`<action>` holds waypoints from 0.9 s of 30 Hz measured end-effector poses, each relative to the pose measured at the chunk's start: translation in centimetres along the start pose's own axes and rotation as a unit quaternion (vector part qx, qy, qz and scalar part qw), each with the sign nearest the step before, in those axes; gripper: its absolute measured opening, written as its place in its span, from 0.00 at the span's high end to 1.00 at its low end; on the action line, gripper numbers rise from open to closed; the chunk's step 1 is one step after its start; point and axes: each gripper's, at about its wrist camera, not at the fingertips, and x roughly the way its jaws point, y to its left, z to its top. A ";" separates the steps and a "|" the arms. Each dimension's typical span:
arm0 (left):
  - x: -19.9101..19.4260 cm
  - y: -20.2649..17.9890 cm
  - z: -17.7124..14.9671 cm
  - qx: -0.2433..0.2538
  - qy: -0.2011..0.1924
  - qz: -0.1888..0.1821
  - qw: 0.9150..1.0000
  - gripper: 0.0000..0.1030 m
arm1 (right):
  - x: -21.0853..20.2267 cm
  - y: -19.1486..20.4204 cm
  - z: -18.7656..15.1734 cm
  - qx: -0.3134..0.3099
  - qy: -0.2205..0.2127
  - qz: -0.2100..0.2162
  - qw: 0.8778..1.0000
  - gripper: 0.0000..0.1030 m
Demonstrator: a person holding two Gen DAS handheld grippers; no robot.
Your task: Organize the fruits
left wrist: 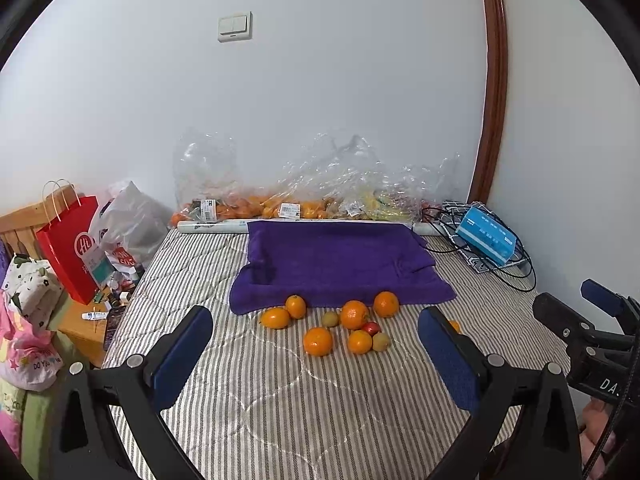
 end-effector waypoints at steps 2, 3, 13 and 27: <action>0.1 -0.1 0.1 0.000 0.000 0.000 1.000 0.00 | 0.0 0.0 0.0 0.001 0.000 0.000 1.000 0.00; 0.1 -0.1 0.1 0.001 -0.001 0.000 1.000 0.00 | 0.0 -0.1 0.0 0.001 0.000 0.001 1.000 0.00; 0.0 -0.1 -0.1 -0.001 -0.004 0.003 1.000 0.00 | -0.1 -0.1 0.1 0.002 0.000 0.002 1.000 0.00; 0.0 0.4 -0.1 -0.002 -0.005 0.003 1.000 0.00 | -0.2 0.6 -0.3 -0.004 -0.001 0.002 1.000 0.00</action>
